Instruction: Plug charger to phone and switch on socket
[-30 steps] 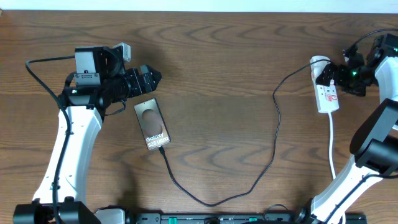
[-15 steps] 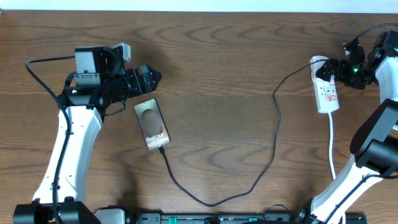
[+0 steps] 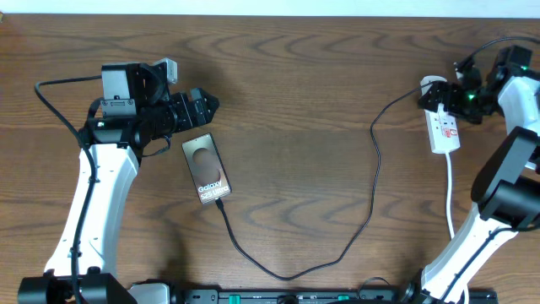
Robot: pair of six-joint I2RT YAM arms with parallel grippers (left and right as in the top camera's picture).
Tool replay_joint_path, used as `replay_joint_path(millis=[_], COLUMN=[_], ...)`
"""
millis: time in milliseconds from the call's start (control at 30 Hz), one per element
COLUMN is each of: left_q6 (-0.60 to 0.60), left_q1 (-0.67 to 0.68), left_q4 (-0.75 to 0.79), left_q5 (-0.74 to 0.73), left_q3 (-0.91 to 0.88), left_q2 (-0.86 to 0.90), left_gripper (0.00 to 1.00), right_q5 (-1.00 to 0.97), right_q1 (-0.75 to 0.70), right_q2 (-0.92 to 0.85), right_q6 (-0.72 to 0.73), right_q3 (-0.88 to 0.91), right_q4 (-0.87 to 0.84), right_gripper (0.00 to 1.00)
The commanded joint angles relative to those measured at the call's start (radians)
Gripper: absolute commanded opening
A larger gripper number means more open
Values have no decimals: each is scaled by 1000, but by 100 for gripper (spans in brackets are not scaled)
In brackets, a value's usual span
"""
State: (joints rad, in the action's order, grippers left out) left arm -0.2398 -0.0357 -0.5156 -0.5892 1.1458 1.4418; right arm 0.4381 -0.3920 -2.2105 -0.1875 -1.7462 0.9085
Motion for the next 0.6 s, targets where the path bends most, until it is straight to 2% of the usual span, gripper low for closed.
replay_joint_path(millis=[0,567], left_q6=[-6,-5], left_q1=[-2,-2], left_q4=[0,-7], left_q5=[-4,-4], left_q3=[-1,-1], left_q2=[-16,-16], left_gripper=[93,93], right_q5=[25,24], right_q1=[15,20], right_q2=[-18,-18], right_q6=[15,15], right_q3=[-11,-11], right_q4=[11,28], right_gripper=[99,99])
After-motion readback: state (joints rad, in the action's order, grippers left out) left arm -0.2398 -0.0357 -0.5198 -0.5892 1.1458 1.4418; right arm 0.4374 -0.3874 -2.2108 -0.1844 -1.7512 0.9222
